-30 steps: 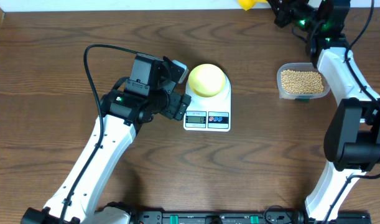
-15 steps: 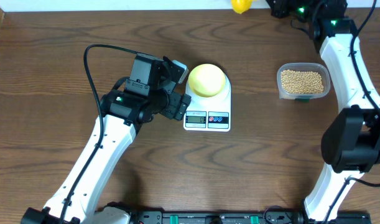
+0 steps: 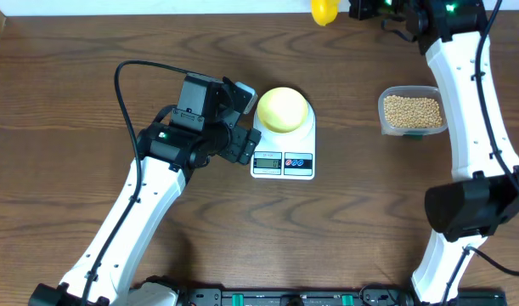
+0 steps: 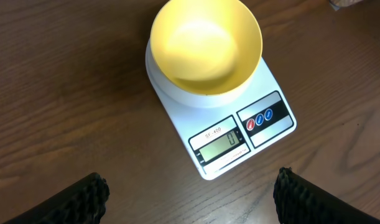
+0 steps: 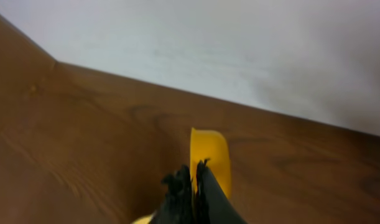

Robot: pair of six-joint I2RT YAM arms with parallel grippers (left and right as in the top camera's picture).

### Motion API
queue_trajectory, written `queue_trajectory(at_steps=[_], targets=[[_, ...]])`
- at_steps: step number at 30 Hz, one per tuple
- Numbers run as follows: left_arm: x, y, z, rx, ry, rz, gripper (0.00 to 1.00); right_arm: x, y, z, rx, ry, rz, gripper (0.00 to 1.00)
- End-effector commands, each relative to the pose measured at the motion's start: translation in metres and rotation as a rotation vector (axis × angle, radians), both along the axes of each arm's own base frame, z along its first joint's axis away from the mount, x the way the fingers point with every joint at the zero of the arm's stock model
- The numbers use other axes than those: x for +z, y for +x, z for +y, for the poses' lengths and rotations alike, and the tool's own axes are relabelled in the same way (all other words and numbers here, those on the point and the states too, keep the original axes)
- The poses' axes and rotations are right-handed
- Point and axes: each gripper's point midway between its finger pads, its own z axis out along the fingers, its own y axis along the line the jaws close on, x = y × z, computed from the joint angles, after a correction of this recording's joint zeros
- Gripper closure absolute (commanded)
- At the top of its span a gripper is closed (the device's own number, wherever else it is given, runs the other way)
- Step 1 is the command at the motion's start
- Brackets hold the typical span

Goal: Scoop item into bowl and weigh 50g on scale
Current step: 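Lower the yellow scoop with the right gripper into the soybean tub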

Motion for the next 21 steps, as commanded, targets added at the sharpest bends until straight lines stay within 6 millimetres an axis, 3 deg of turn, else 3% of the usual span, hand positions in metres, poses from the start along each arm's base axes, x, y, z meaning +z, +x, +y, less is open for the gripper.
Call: queue_trajectory(at_steps=[1,6,12,21], targets=[[0.000,-0.001,0.000,-0.015,0.001,-0.004,0.12,0.024,-0.006,-0.018,-0.068,-0.086,-0.055,0.99],[0.000,-0.001,0.000,-0.015,0.001,-0.004,0.13,0.018,-0.023,-0.031,-0.078,-0.180,0.002,0.99],[0.000,-0.001,0.000,-0.015,0.001,-0.004,0.13,-0.006,-0.042,-0.070,-0.203,-0.371,0.123,0.99],[0.000,-0.001,0.000,-0.015,0.001,-0.004,0.13,-0.017,-0.052,-0.099,-0.309,-0.491,0.184,0.99]])
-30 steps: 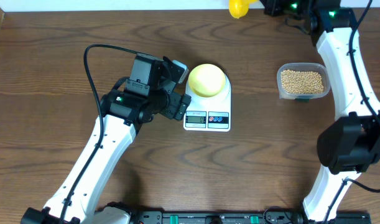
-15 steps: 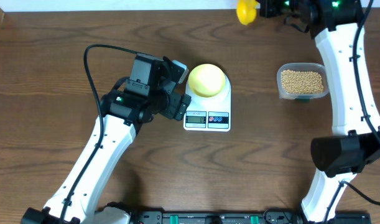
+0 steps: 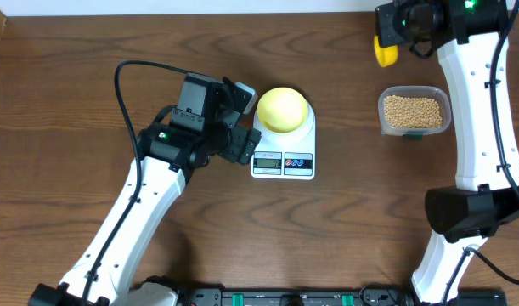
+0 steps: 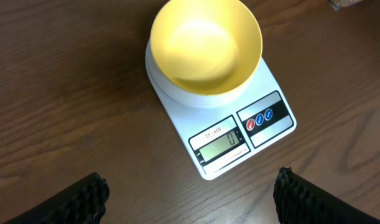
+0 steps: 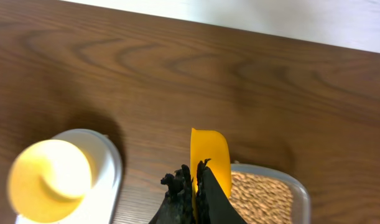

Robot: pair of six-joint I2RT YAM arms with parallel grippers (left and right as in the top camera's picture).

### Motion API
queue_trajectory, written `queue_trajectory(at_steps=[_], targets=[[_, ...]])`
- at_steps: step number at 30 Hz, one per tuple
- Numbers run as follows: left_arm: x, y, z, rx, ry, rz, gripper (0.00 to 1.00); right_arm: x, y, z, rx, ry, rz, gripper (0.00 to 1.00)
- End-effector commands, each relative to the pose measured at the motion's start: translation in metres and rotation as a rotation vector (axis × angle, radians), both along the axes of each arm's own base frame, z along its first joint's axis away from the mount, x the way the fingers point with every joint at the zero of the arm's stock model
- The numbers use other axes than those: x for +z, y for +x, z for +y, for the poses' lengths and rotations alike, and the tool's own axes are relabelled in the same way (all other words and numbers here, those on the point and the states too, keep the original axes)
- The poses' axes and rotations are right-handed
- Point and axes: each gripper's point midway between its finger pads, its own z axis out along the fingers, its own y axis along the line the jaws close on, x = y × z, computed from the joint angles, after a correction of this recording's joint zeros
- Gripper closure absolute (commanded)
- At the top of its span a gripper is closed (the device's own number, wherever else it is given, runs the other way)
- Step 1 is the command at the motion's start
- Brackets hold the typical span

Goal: Scoop item into bowl and weigh 50g on scale
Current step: 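Lower the yellow scoop with the right gripper into the soybean tub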

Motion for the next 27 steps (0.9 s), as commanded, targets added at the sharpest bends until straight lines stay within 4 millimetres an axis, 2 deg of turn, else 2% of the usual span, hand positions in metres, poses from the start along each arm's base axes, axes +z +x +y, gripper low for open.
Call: queue_trajectory(at_steps=[1,5,17,27], targets=[[0.000,-0.001,0.000,-0.015,0.001,-0.004,0.13,0.020,-0.003,-0.019,-0.068,-0.069,-0.050,0.99],[0.000,-0.001,0.000,-0.015,0.001,-0.004,0.13,0.014,-0.008,-0.035,-0.140,-0.081,-0.018,0.99],[0.000,-0.001,0.000,-0.015,0.001,-0.004,0.13,-0.031,-0.024,-0.076,-0.221,-0.107,0.144,0.99],[0.000,-0.001,0.000,-0.015,0.001,-0.004,0.13,-0.064,-0.032,-0.088,-0.246,-0.109,0.236,0.99]])
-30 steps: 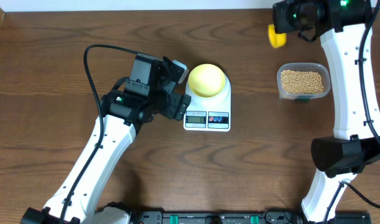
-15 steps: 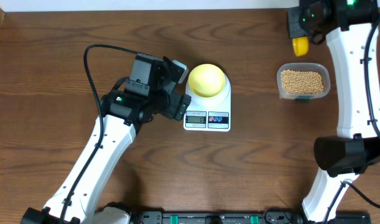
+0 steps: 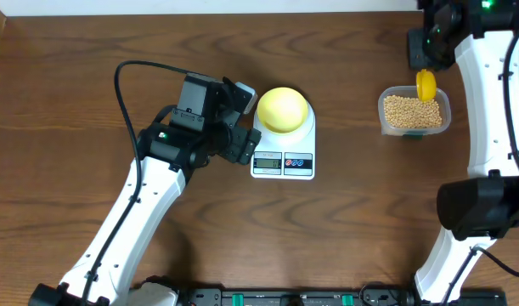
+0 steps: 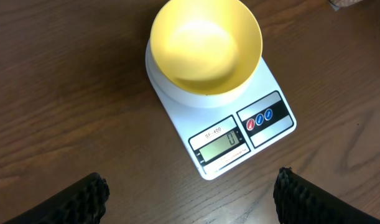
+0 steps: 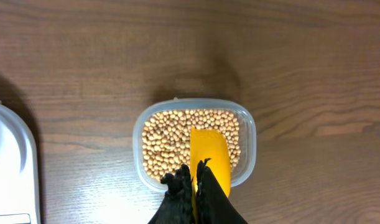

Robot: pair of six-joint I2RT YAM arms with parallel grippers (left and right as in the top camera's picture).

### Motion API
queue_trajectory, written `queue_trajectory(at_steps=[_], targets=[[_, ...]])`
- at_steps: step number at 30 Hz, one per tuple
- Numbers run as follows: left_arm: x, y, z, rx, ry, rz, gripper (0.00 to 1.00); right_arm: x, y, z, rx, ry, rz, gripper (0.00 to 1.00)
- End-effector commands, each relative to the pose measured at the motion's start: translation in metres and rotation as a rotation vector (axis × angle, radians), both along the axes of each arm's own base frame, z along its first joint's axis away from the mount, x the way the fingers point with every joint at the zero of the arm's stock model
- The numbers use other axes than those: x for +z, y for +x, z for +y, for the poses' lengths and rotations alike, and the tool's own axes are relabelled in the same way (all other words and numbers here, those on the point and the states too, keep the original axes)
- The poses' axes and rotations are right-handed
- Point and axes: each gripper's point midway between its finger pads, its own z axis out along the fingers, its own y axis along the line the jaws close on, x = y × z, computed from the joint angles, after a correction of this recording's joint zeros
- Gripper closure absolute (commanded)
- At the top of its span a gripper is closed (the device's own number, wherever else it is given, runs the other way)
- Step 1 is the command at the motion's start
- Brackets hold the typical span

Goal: Scoop item into bowl and weigh 50g on scale
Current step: 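Lower the yellow scoop with the right gripper into the soybean tub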

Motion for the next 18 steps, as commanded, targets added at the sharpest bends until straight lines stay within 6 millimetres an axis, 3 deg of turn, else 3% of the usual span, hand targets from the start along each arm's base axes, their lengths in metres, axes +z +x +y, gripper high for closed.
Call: queue_trajectory(at_steps=[1,7,18], targets=[[0.000,-0.001,0.000,-0.015,0.001,-0.004,0.13,-0.004,-0.005,-0.005,-0.026,0.009,0.006,0.99],[0.000,-0.001,0.000,-0.015,0.001,-0.004,0.13,-0.024,-0.002,-0.009,-0.053,0.008,0.023,0.99],[0.000,-0.001,0.000,-0.015,0.001,-0.004,0.13,-0.045,-0.007,-0.038,-0.123,-0.007,0.057,0.99]])
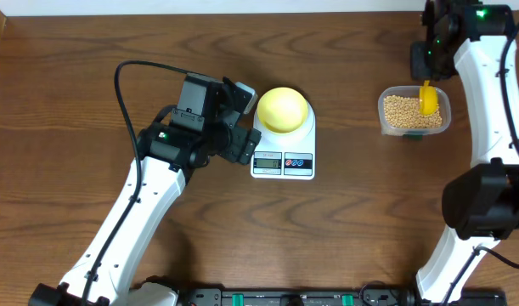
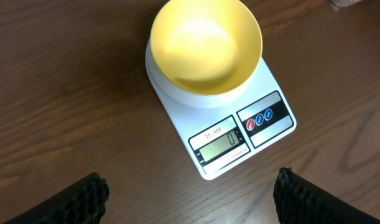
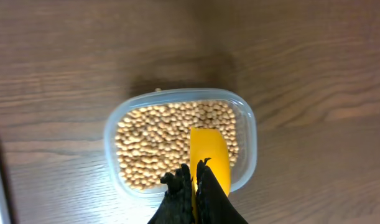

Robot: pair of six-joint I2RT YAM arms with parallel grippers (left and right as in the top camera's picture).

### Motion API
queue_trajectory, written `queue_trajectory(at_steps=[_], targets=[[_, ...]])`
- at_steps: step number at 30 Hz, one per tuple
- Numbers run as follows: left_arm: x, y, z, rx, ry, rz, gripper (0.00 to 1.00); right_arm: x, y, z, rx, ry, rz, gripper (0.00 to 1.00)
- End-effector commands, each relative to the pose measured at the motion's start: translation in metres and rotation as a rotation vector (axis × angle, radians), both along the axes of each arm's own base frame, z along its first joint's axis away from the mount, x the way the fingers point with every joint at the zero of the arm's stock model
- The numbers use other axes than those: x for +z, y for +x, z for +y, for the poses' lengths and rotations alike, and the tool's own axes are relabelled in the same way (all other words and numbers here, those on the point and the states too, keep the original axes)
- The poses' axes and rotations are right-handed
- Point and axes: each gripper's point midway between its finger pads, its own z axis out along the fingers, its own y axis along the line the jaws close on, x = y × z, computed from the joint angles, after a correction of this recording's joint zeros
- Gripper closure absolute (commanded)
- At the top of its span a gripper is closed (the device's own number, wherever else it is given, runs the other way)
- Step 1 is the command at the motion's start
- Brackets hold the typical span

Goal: Scoop item into bowl and weigh 50g on scale
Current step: 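Lower the yellow scoop with the right gripper into the soybean tub, then drag the scoop through the soybeans with the right gripper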

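An empty yellow bowl [image 1: 282,109] [image 2: 206,45] stands on the white digital scale [image 1: 283,157] [image 2: 239,140], whose display reads 0. My left gripper [image 2: 190,196] hovers open just to the near left of the scale, nothing between its fingers. A clear tub of soybeans [image 1: 412,112] [image 3: 180,140] sits at the right. My right gripper [image 3: 194,177] is shut on the handle of a yellow scoop [image 1: 428,98] [image 3: 210,155], whose cup hangs over the right half of the tub.
The wooden table's far edge meets a white wall at the top of the overhead view. The left arm [image 1: 140,212] stretches from the near edge up to the scale. The right arm [image 1: 488,127] runs along the right side.
My right gripper with the scoop has come lower and a bit nearer over the tub; the tub looks larger in the right wrist view. The left arm, bowl and scale are unchanged.
At first my right gripper held the scoop up at the table's far edge, near the wall. Then it was left of and beyond the tub, then over the tub's far rim. Now the scoop hangs close above the beans. The left gripper stayed open by the scale.
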Motion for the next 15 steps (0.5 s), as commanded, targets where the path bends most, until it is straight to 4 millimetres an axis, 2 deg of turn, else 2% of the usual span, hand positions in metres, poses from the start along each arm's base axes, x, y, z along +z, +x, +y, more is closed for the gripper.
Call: queue_trajectory(at_steps=[1,9,15], targets=[[0.000,-0.001,0.000,-0.015,0.001,-0.004,0.13,-0.003,-0.006,-0.014,-0.047,-0.012,0.000,0.99],[0.000,-0.001,0.000,-0.015,0.001,-0.004,0.13,-0.040,-0.009,-0.029,-0.080,0.004,0.030,0.99],[0.000,-0.001,0.000,-0.015,0.001,-0.004,0.13,-0.045,-0.009,-0.026,-0.075,0.026,0.033,0.99]])
